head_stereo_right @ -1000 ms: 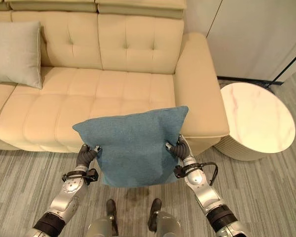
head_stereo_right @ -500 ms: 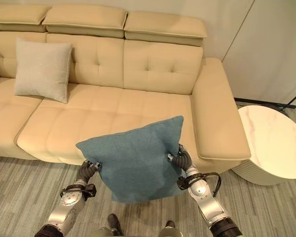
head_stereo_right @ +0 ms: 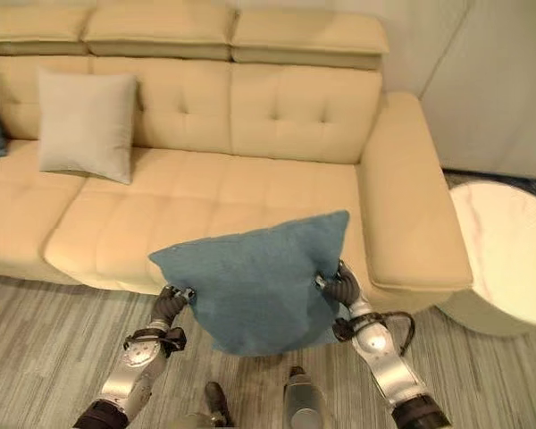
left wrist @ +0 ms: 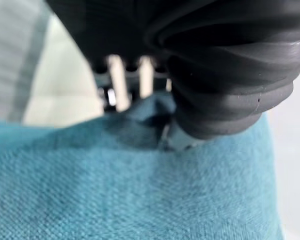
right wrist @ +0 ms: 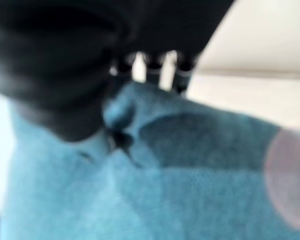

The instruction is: Pick up all the scattered cushions and arrange them neatly on the sofa.

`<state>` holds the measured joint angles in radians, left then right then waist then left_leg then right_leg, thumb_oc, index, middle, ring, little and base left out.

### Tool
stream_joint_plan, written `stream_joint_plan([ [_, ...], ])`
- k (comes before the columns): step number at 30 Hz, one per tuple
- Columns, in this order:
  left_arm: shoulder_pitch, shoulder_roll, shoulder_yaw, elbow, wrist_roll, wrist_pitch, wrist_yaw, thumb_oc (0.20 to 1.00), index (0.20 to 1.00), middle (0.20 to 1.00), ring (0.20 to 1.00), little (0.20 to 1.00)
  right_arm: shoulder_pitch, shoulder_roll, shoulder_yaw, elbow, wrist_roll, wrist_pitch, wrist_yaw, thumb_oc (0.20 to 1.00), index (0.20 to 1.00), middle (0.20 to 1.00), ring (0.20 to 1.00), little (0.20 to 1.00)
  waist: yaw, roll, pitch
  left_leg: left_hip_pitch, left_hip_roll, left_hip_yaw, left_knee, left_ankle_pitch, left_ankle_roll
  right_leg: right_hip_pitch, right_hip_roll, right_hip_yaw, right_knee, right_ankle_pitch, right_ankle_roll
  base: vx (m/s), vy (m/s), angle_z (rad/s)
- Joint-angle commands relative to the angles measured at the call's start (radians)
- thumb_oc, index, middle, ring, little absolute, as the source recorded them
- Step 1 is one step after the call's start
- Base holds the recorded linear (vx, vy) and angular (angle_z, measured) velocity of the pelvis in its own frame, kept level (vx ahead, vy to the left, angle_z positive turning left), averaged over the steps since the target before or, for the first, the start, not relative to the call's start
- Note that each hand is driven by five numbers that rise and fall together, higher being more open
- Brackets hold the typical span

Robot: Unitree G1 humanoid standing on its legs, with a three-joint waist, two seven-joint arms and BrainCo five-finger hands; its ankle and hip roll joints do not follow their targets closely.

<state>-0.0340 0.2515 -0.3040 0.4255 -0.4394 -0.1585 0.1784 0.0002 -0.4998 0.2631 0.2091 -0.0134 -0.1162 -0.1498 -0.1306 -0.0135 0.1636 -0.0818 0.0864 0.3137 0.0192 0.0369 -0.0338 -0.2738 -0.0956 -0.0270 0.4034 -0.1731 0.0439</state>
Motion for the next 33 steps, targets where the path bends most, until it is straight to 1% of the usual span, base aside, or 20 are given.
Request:
stream_joint_plan([
  [1, -0.051, -0.032, -0.02, -0.083, 0.019, -0.07, -0.063, 0.2, 0.2, 0.2, 0.2, 0.2, -0.049, 0.034, -0.041, -0.138, 0.046, -0.098, 0.01, 0.2, 0.2, 0.2, 0.2, 0.2, -0.005, -0.047, -0.055, -0.011, 0.062, 0.089, 0.285, -0.096, -0.05, 0.154, 0.004, -0.086, -0.324, 0.177, 0.05, 0.17, -0.199, 0.92],
  [4, -0.051, -0.038, -0.027, -0.071, 0.026, -0.055, -0.075, 0.2, 0.2, 0.2, 0.2, 0.2, -0.024, 0.03, -0.057, -0.149, 0.046, -0.095, 0.015, 0.2, 0.2, 0.2, 0.2, 0.2, 0.0, -0.047, -0.058, -0.051, 0.09, 0.089, 0.247, -0.065, -0.054, 0.199, 0.013, -0.109, -0.339, 0.152, 0.042, 0.14, -0.07, 0.61],
  [7, -0.052, -0.03, -0.027, -0.081, 0.043, -0.046, -0.069, 0.2, 0.2, 0.2, 0.2, 0.2, -0.019, 0.033, -0.061, -0.154, 0.045, -0.094, 0.011, 0.2, 0.2, 0.2, 0.2, 0.2, 0.022, -0.044, -0.06, -0.11, 0.114, 0.051, 0.135, 0.043, -0.072, 0.232, 0.028, -0.108, -0.344, 0.124, 0.036, 0.2, 0.026, 0.23],
  [8, -0.052, -0.028, -0.027, -0.085, 0.044, -0.046, -0.066, 0.2, 0.2, 0.2, 0.2, 0.2, -0.019, 0.033, -0.063, -0.152, 0.046, -0.093, 0.006, 0.2, 0.2, 0.2, 0.2, 0.2, 0.026, -0.042, -0.06, -0.12, 0.126, 0.048, 0.101, 0.063, -0.077, 0.24, 0.032, -0.11, -0.341, 0.109, 0.033, 0.2, 0.04, 0.05],
  [11, -0.039, -0.021, -0.02, -0.104, 0.043, -0.045, -0.072, 0.2, 0.2, 0.2, 0.2, 0.2, -0.009, 0.035, -0.075, -0.166, 0.048, -0.094, 0.007, 0.2, 0.2, 0.2, 0.2, 0.2, 0.024, -0.033, -0.071, -0.09, 0.138, 0.089, 0.046, 0.097, -0.083, 0.275, 0.038, -0.126, -0.333, 0.088, 0.038, 0.27, 0.079, -0.19],
  [13, -0.032, -0.015, -0.016, -0.116, 0.044, -0.045, -0.067, 0.2, 0.2, 0.2, 0.2, 0.2, -0.009, 0.036, -0.076, -0.174, 0.048, -0.093, 0.006, 0.2, 0.2, 0.2, 0.2, 0.2, 0.024, -0.027, -0.076, -0.068, 0.119, 0.097, 0.039, 0.084, -0.079, 0.29, 0.023, -0.124, -0.322, 0.076, 0.048, 0.27, 0.167, -0.28],
  [14, -0.028, -0.008, -0.015, -0.129, 0.042, -0.048, -0.068, 0.2, 0.2, 0.2, 0.2, 0.2, -0.017, 0.039, -0.07, -0.179, 0.045, -0.092, 0.011, 0.2, 0.2, 0.2, 0.2, 0.2, 0.028, -0.026, -0.079, -0.056, 0.097, 0.102, 0.043, 0.066, -0.068, 0.295, 0.008, -0.114, -0.31, 0.073, 0.055, 0.21, 0.16, -0.25],
  [15, -0.028, -0.008, -0.015, -0.129, 0.042, -0.048, -0.068, 0.2, 0.2, 0.2, 0.2, 0.2, -0.017, 0.04, -0.07, -0.179, 0.045, -0.092, 0.011, 0.2, 0.2, 0.2, 0.2, 0.2, 0.03, -0.027, -0.079, -0.055, 0.097, 0.103, 0.042, 0.065, -0.068, 0.295, 0.007, -0.113, -0.309, 0.072, 0.055, 0.29, 0.277, -0.51],
  [16, -0.025, 0.003, -0.005, -0.136, 0.033, -0.052, -0.07, 0.2, 0.2, 0.2, 0.2, 0.2, -0.049, 0.054, -0.053, -0.168, 0.032, -0.087, 0.014, 0.2, 0.2, 0.2, 0.2, 0.2, 0.043, -0.032, -0.085, -0.028, 0.059, 0.133, 0.049, 0.021, -0.036, 0.277, -0.027, -0.103, -0.231, 0.081, 0.082, 0.22, 0.239, -0.75],
  [20, -0.041, 0.019, 0.019, -0.152, 0.023, -0.069, -0.052, 0.2, 0.2, 0.2, 0.2, 0.2, -0.121, 0.075, -0.026, -0.155, 0.041, -0.092, 0.011, 0.2, 0.2, 0.2, 0.2, 0.2, 0.053, -0.032, -0.079, 0.021, 0.01, 0.165, 0.047, -0.039, 0.009, 0.194, -0.058, -0.097, -0.102, 0.116, 0.113, 0.21, 0.169, -0.59],
  [21, -0.05, 0.016, 0.025, -0.156, 0.006, -0.075, -0.049, 0.2, 0.2, 0.2, 0.2, 0.2, -0.154, 0.066, -0.016, -0.145, 0.047, -0.09, 0.012, 0.2, 0.2, 0.2, 0.2, 0.2, 0.042, -0.02, -0.077, 0.064, -0.015, 0.174, 0.017, -0.055, 0.01, 0.123, -0.038, -0.106, -0.155, 0.14, 0.102, 0.29, 0.069, -0.52],
  [23, -0.062, 0.011, 0.027, -0.151, 0.001, -0.073, -0.048, 0.2, 0.2, 0.2, 0.2, 0.2, -0.169, 0.066, -0.011, -0.147, 0.052, -0.089, 0.012, 0.2, 0.2, 0.2, 0.2, 0.2, 0.03, -0.014, -0.069, 0.106, -0.035, 0.163, -0.004, -0.084, 0.004, 0.055, -0.04, -0.13, -0.202, 0.182, 0.113, 0.24, 0.002, -0.66],
  [25, -0.069, 0.007, 0.027, -0.147, 0.005, -0.072, -0.051, 0.2, 0.2, 0.2, 0.2, 0.2, -0.17, 0.064, -0.013, -0.147, 0.053, -0.088, 0.012, 0.2, 0.2, 0.2, 0.2, 0.2, 0.017, -0.015, -0.061, 0.112, -0.041, 0.168, -0.007, -0.078, 0.009, 0.045, -0.044, -0.157, -0.248, 0.216, 0.111, 0.17, -0.101, -0.04],
  [26, -0.084, -0.001, 0.025, -0.137, 0.019, -0.074, -0.061, 0.2, 0.2, 0.2, 0.2, 0.2, -0.155, 0.061, -0.025, -0.154, 0.05, -0.087, 0.013, 0.2, 0.2, 0.2, 0.2, 0.2, -0.008, -0.02, -0.054, 0.146, -0.065, 0.141, -0.004, -0.111, 0.005, 0.025, -0.046, -0.155, -0.324, 0.246, 0.128, 0.24, -0.173, 0.37],
  [27, -0.082, -0.008, 0.018, -0.129, 0.021, -0.075, -0.068, 0.2, 0.2, 0.2, 0.2, 0.2, -0.147, 0.058, -0.028, -0.152, 0.05, -0.09, 0.014, 0.2, 0.2, 0.2, 0.2, 0.2, -0.01, -0.024, -0.056, 0.151, -0.073, 0.135, 0.006, -0.128, 0.004, 0.039, -0.047, -0.144, -0.335, 0.252, 0.125, 0.37, -0.238, 0.63],
  [28, -0.075, -0.021, 0.012, -0.122, 0.017, -0.073, -0.078, 0.2, 0.2, 0.2, 0.2, 0.2, -0.131, 0.049, -0.038, -0.15, 0.049, -0.091, 0.017, 0.2, 0.2, 0.2, 0.2, 0.2, -0.01, -0.025, -0.059, 0.145, -0.068, 0.127, 0.055, -0.15, -0.006, 0.061, -0.051, -0.141, -0.324, 0.25, 0.112, 0.15, -0.123, 0.49],
  [29, -0.075, -0.021, 0.012, -0.122, 0.017, -0.073, -0.078, 0.2, 0.2, 0.2, 0.2, 0.2, -0.131, 0.049, -0.039, -0.15, 0.049, -0.091, 0.017, 0.2, 0.2, 0.2, 0.2, 0.2, -0.011, -0.024, -0.059, 0.143, -0.067, 0.126, 0.059, -0.151, -0.006, 0.061, -0.051, -0.142, -0.324, 0.25, 0.111, 0.15, -0.242, 0.78],
  [31, -0.067, -0.035, 0.004, -0.118, 0.007, -0.066, -0.09, 0.2, 0.2, 0.2, 0.2, 0.2, -0.087, 0.029, -0.073, -0.157, 0.056, -0.097, 0.019, 0.2, 0.2, 0.2, 0.2, 0.2, -0.027, -0.031, -0.069, 0.086, 0.016, 0.167, 0.256, -0.164, -0.061, 0.112, -0.065, -0.194, -0.325, 0.226, 0.083, 0.19, -0.302, 0.61],
  [32, -0.058, -0.034, 0.002, -0.114, 0.007, -0.061, -0.098, 0.2, 0.2, 0.2, 0.2, 0.2, -0.065, 0.018, -0.083, -0.165, 0.063, -0.096, 0.021, 0.2, 0.2, 0.2, 0.2, 0.2, -0.021, -0.033, -0.064, 0.051, 0.076, 0.164, 0.395, -0.105, -0.091, 0.16, -0.051, -0.218, -0.324, 0.192, 0.051, 0.22, -0.225, 1.05],
  [33, -0.055, -0.038, 0.003, -0.113, 0.011, -0.058, -0.099, 0.2, 0.2, 0.2, 0.2, 0.2, -0.056, 0.016, -0.088, -0.167, 0.062, -0.093, 0.023, 0.2, 0.2, 0.2, 0.2, 0.2, -0.017, -0.031, -0.06, 0.04, 0.089, 0.154, 0.417, -0.087, -0.098, 0.176, -0.046, -0.221, -0.325, 0.182, 0.044, 0.22, -0.129, 1.15],
])
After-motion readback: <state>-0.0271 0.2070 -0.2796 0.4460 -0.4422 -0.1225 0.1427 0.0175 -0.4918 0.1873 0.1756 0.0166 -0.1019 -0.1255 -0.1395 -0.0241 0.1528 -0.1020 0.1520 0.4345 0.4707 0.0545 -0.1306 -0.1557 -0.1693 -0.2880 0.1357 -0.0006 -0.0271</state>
